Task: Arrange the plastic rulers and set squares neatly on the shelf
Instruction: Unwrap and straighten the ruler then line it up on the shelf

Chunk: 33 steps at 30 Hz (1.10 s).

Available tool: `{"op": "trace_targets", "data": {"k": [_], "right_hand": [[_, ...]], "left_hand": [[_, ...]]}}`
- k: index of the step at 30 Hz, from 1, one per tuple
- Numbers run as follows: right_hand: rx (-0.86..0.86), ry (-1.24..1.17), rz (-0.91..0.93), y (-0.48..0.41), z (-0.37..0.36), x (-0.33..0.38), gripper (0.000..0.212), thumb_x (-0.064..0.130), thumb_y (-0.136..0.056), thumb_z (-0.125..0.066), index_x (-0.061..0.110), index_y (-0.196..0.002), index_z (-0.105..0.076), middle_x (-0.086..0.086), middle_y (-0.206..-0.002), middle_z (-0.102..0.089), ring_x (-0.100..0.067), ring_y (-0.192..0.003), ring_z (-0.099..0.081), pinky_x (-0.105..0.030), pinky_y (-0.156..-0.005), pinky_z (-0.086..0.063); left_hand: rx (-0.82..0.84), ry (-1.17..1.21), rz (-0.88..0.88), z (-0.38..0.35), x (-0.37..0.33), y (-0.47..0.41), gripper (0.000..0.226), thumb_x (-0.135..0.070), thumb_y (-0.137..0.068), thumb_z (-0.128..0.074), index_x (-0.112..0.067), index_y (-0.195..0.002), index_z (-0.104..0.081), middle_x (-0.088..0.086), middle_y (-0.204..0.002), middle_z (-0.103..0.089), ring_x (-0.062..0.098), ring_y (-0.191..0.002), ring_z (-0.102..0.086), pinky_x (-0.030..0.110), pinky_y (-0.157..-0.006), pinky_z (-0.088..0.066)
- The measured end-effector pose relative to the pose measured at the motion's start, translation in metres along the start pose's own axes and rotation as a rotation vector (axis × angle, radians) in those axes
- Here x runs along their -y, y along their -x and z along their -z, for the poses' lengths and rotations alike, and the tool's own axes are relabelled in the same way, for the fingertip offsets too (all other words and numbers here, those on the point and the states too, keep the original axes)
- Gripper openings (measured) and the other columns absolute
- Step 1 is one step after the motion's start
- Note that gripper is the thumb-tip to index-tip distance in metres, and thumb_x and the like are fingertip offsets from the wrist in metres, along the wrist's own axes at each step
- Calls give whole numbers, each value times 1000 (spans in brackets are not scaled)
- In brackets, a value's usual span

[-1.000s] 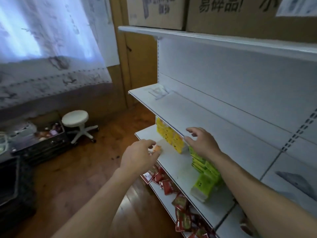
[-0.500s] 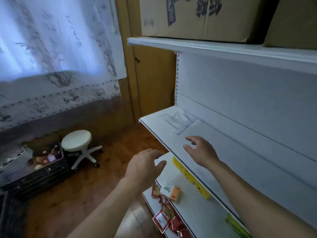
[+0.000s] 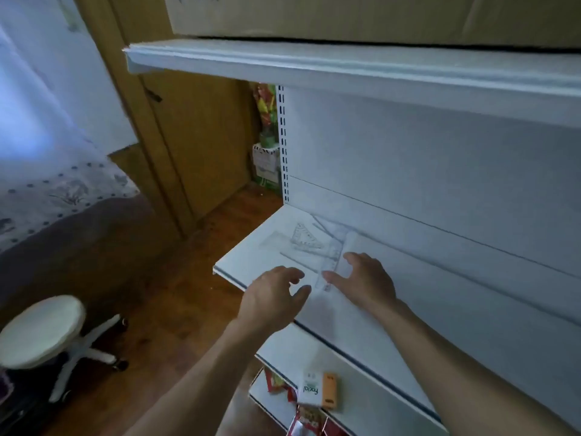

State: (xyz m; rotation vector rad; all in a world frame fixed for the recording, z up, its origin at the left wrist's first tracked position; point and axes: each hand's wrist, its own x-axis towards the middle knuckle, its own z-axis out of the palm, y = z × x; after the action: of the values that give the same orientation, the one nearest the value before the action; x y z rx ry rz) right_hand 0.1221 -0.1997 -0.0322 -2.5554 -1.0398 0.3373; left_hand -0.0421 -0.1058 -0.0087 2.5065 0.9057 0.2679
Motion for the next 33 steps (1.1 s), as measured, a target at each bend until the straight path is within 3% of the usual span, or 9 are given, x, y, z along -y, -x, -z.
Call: {"op": "trace_targets", "data": {"k": [4, 6, 11, 15, 20, 24, 28, 30, 33], "right_hand": [[3, 42, -135, -20, -6, 27, 96, 78, -74, -49, 18, -146, -25, -8, -146, -41, -28, -132, -40, -40, -104, -36], [-1, 106, -177, -26, -17, 33, 95, 78, -76, -45, 18, -146, -24, -8, -145, -41, -27, -133, -38, -42, -106, -35], [-16, 117, -224, -22, -29, 35, 56, 50, -91, -46, 18, -135, -41, -3, -138, -46, -24, -130, -39, -38, -103, -37], [-75, 126, -266, -16, -20, 36, 14, 24, -92, -46, 19, -101, -54, -4, -112, -56, -28, -108, -55, -32, -80, -46], [-68, 290, -393, -24, -2, 42, 28, 28, -96, -45, 8, -111, -57, -14, -111, -57, -31, -100, -59, -29, -73, -42], [79, 254, -577, -30, 11, 44, 30, 35, -88, -54, 6, -87, -62, -11, -93, -66, -28, -80, -61, -26, -64, -42], [163, 181, -711, -31, 16, 42, 10, 5, -66, -64, 4, -60, -56, -9, -66, -59, -22, -61, -58, -19, -50, -40], [149, 132, -740, -28, 16, 38, 16, 10, -70, -65, 4, -60, -54, -11, -70, -61, -22, -62, -59, -20, -50, -40], [103, 120, -755, -21, 17, 33, 28, 30, -82, -63, 6, -70, -53, -14, -96, -66, -27, -83, -63, -25, -64, -44]], "left_hand": [[61, 41, -114, 10, 17, -44, 36, -48, -91, -56, -32, -123, -59, -14, -118, -62, 6, -98, -59, 20, -79, -55], [77, 56, -164, 12, 28, -62, 36, -49, -90, -57, -33, -122, -60, -14, -118, -62, 6, -98, -59, 20, -79, -54], [130, 71, -284, 10, 54, -86, 36, -49, -91, -55, -31, -122, -61, -13, -118, -63, 5, -98, -60, 24, -83, -53], [165, 101, -347, 9, 67, -96, 35, -49, -92, -54, -31, -121, -62, -14, -116, -64, 3, -96, -61, 23, -82, -53], [233, 123, -380, 11, 76, -102, 36, -49, -92, -54, -31, -122, -61, -13, -118, -64, 5, -95, -61, 21, -82, -52], [251, 140, -401, 13, 80, -107, 36, -48, -92, -54, -30, -122, -61, -13, -117, -64, 4, -94, -60, 19, -79, -50], [261, 156, -421, 10, 75, -111, 35, -48, -92, -53, -30, -120, -62, -12, -113, -66, 4, -92, -61, 19, -77, -49], [278, 152, -434, 7, 72, -111, 35, -48, -92, -53, -30, -120, -62, -12, -113, -66, 4, -93, -61, 22, -79, -52], [300, 144, -449, 3, 68, -110, 35, -49, -92, -52, -30, -120, -62, -13, -113, -66, 4, -93, -62, 25, -81, -53]]}}
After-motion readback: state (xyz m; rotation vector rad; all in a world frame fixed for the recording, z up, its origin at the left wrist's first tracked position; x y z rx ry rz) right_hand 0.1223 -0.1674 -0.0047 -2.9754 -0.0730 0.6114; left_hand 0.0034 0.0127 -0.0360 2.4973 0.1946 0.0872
